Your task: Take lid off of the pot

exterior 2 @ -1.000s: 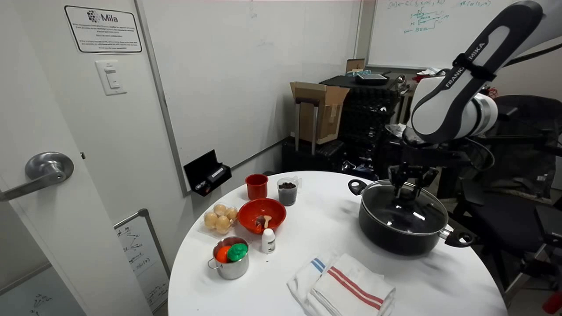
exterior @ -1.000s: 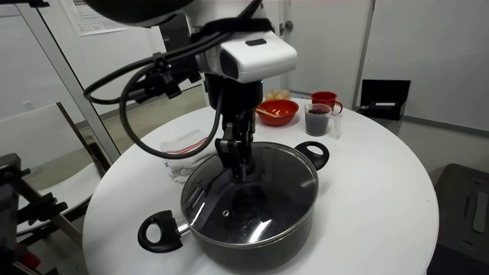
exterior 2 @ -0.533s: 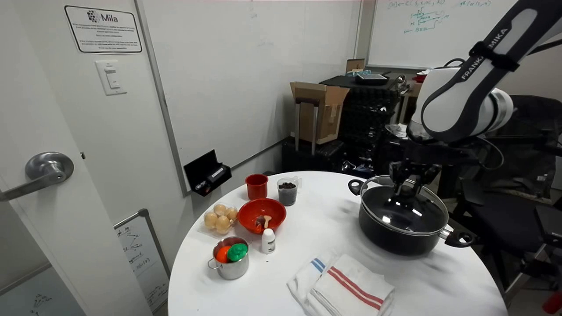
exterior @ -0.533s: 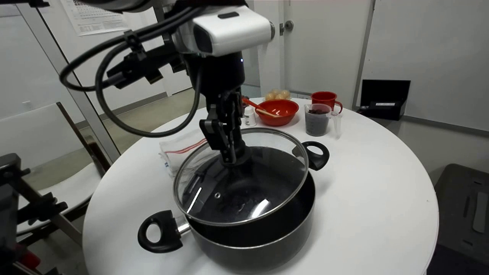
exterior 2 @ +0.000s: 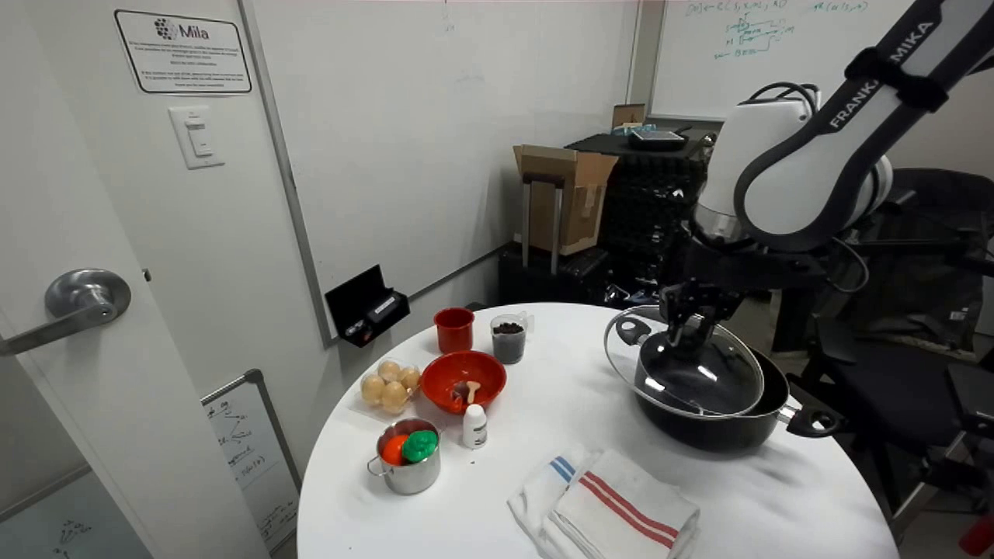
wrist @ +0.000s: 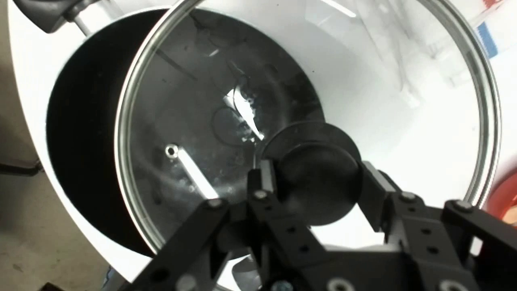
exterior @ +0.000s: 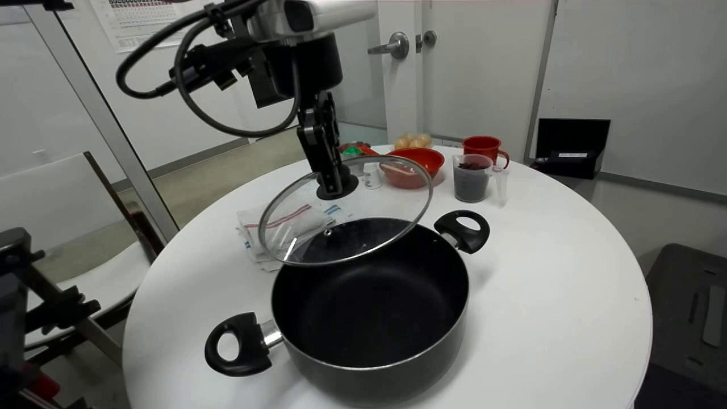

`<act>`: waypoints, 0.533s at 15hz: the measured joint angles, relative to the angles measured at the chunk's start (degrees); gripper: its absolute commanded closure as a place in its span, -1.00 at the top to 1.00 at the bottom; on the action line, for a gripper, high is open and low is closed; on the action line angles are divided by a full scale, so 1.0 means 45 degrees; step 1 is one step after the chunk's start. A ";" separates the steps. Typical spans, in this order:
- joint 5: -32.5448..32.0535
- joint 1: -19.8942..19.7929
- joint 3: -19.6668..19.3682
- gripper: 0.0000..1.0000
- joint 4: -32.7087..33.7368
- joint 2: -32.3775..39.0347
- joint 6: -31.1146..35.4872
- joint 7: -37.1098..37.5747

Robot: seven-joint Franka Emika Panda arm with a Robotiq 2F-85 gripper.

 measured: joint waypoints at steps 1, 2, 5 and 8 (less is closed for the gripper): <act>-0.0268 0.0243 0.0003 -0.48 0.0136 0.0002 -0.0169 0.0000; -0.0560 0.0483 0.0015 -0.48 0.0295 0.0004 -0.0387 -0.0001; -0.1311 0.1137 0.0207 -0.48 0.0769 0.0008 -0.1148 -0.0050; -0.2126 0.1694 0.0507 -0.48 0.1030 -0.0001 -0.1799 -0.0108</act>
